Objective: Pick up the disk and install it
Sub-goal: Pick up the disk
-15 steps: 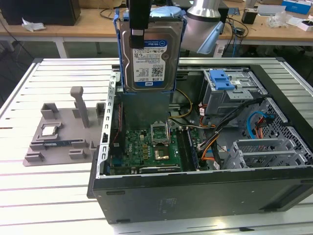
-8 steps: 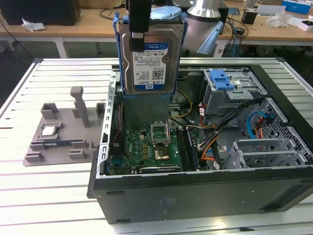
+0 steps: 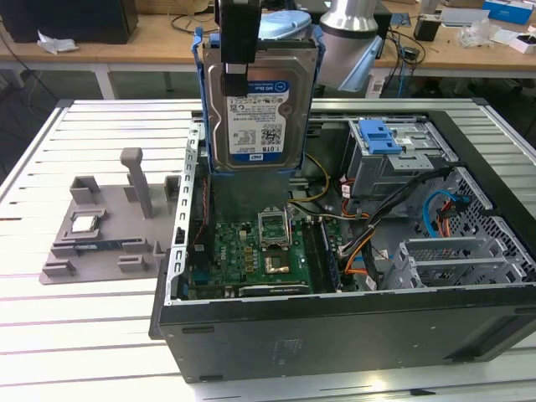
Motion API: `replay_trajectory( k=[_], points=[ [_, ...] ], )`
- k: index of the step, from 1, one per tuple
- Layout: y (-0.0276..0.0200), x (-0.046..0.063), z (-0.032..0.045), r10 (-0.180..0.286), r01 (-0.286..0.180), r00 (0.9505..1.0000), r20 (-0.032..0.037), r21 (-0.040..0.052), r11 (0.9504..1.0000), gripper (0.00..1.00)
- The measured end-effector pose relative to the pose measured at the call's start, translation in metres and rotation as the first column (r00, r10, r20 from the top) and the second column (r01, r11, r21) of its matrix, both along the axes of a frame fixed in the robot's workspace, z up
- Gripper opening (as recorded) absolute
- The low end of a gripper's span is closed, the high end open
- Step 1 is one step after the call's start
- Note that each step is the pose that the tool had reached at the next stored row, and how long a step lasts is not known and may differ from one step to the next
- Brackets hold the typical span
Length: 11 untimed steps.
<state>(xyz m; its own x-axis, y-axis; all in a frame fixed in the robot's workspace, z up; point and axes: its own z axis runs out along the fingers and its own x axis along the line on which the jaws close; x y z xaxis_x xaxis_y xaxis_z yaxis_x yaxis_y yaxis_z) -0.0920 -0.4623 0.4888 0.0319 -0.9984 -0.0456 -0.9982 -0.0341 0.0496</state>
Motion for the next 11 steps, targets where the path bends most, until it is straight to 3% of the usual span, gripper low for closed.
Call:
replay_trajectory(
  k=[11],
  points=[
    [-0.0183, 0.0, -0.0004, 0.0, 0.0, 1.0, 0.0, 0.0, 1.0, 0.37]
  ],
)
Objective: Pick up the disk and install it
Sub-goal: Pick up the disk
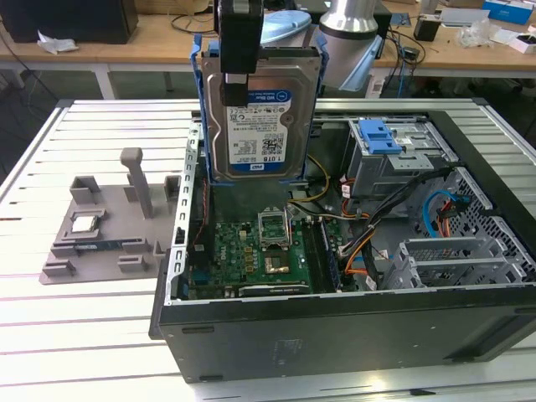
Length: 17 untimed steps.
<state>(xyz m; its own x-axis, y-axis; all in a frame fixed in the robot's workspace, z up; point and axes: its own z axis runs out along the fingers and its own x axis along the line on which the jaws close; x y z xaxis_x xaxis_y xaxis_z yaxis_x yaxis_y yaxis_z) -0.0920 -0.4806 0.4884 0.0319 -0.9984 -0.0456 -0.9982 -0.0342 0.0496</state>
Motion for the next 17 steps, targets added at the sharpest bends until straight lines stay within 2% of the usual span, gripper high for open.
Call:
replay_trajectory(
  k=[2, 17],
  points=[
    [-0.0051, 0.0, -0.0001, 0.0, 0.0, 1.0, 0.0, 0.0, 1.0, 0.37],
    [-0.0291, 0.0, -0.0007, 0.0, 0.0, 1.0, 0.0, 0.0, 1.0, 0.37]
  ],
)
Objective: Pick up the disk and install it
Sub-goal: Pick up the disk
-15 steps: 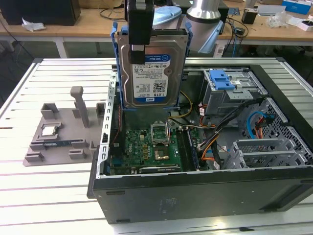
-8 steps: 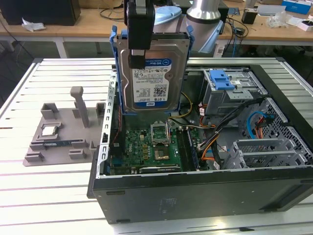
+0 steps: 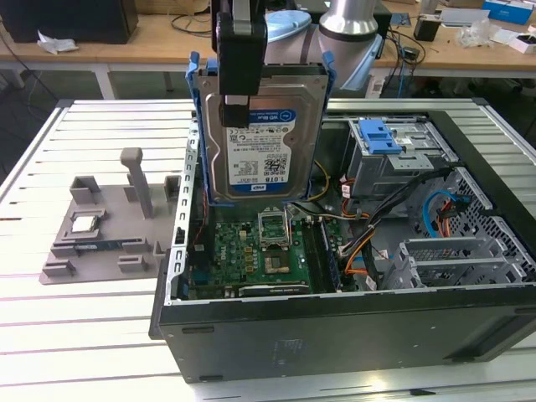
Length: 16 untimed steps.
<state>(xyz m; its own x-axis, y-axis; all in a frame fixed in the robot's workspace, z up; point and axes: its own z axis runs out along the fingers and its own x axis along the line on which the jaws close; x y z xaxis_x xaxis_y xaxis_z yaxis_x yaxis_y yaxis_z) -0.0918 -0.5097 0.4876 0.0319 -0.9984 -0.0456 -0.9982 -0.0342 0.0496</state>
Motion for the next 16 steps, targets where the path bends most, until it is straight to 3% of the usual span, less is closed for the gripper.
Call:
replay_trajectory(
  k=[5, 10, 16],
  points=[
    [-0.0099, 0.0, -0.0002, 0.0, 0.0, 1.0, 0.0, 0.0, 1.0, 0.37],
    [-0.0284, 0.0, -0.0006, 0.0, 0.0, 1.0, 0.0, 0.0, 1.0, 0.37],
    [-0.0334, 0.013, -0.0007, 0.0, 0.0, 1.0, -0.0006, 0.0, 1.0, 0.37]
  ],
)
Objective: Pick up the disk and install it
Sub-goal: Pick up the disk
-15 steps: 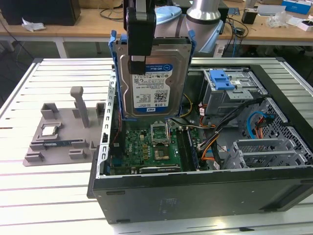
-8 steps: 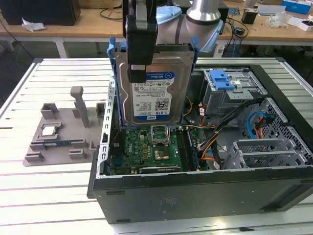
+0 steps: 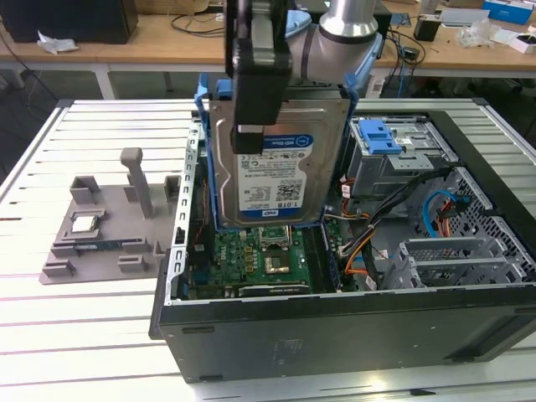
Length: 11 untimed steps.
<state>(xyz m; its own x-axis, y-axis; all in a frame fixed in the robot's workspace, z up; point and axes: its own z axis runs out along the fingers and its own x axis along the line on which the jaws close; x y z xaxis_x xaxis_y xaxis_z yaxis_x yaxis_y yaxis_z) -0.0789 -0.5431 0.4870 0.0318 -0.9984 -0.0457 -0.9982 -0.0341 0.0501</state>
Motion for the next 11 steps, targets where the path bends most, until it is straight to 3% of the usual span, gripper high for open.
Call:
replay_trajectory(
  k=[5, 11],
  points=[
    [-0.002, 0.023, 0.0, 0.0, 0.0, 1.0, -0.0015, 0.0, 1.0, 0.37],
    [-0.0031, 0.036, -0.0001, 0.0, 0.0, 1.0, -0.0024, -0.0001, 1.0, 0.37]
  ],
)
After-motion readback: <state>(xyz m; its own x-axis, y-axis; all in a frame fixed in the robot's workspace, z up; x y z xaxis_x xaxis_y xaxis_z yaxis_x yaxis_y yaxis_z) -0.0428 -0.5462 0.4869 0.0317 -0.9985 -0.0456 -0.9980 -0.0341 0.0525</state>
